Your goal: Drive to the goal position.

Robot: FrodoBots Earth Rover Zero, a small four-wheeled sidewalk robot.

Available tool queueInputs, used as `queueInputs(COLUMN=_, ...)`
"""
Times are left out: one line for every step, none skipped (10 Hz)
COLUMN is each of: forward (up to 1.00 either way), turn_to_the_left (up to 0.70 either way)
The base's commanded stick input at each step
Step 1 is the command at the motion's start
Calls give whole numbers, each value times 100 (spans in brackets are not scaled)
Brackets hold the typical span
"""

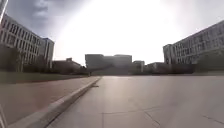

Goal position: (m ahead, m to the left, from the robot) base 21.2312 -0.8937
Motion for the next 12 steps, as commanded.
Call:
queueInputs(forward=100, turn_to_the_left=0)
queueInputs(forward=100, turn_to_the_left=0)
queueInputs(forward=100, turn_to_the_left=0)
queueInputs(forward=100, turn_to_the_left=0)
queueInputs(forward=100, turn_to_the_left=0)
queueInputs(forward=100, turn_to_the_left=0)
queueInputs(forward=100, turn_to_the_left=0)
queueInputs(forward=100, turn_to_the_left=0)
queueInputs(forward=100, turn_to_the_left=0)
queueInputs(forward=100, turn_to_the_left=0)
queueInputs(forward=100, turn_to_the_left=0)
queueInputs(forward=100, turn_to_the_left=0)
